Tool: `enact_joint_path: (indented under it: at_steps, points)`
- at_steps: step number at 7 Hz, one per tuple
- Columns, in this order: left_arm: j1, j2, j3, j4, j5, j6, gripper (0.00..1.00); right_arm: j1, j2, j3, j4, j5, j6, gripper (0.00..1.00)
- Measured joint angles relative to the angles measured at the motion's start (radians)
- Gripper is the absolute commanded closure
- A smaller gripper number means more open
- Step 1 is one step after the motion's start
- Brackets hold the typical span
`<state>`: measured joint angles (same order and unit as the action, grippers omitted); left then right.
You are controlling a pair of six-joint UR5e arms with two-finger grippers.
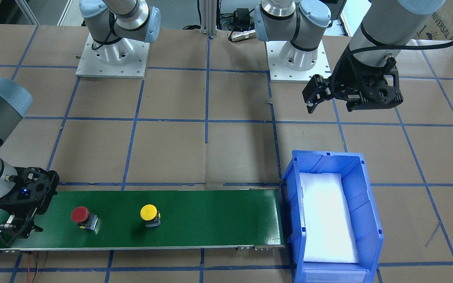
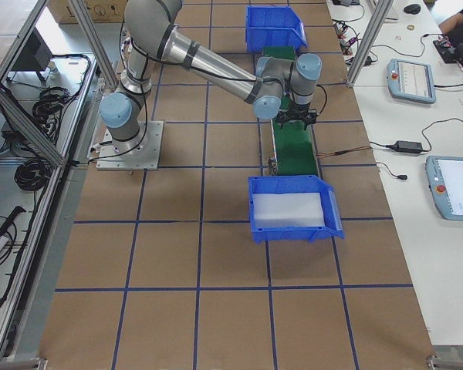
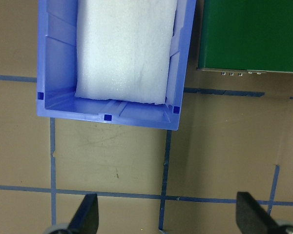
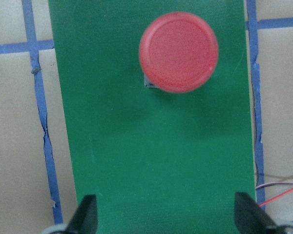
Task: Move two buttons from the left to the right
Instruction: 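Lower the right gripper and close it on the red button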
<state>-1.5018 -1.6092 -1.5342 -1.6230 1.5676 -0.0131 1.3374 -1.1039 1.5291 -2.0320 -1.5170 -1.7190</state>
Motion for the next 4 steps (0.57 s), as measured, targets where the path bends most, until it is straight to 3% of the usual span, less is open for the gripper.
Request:
enact_joint_path:
  at_steps: [4]
  points:
    - [0.000,0.000,0.000,0.000,0.001,-0.001,0.00,-0.001,-0.006,-0.006,0.000,-0.024,-0.048,0.00]
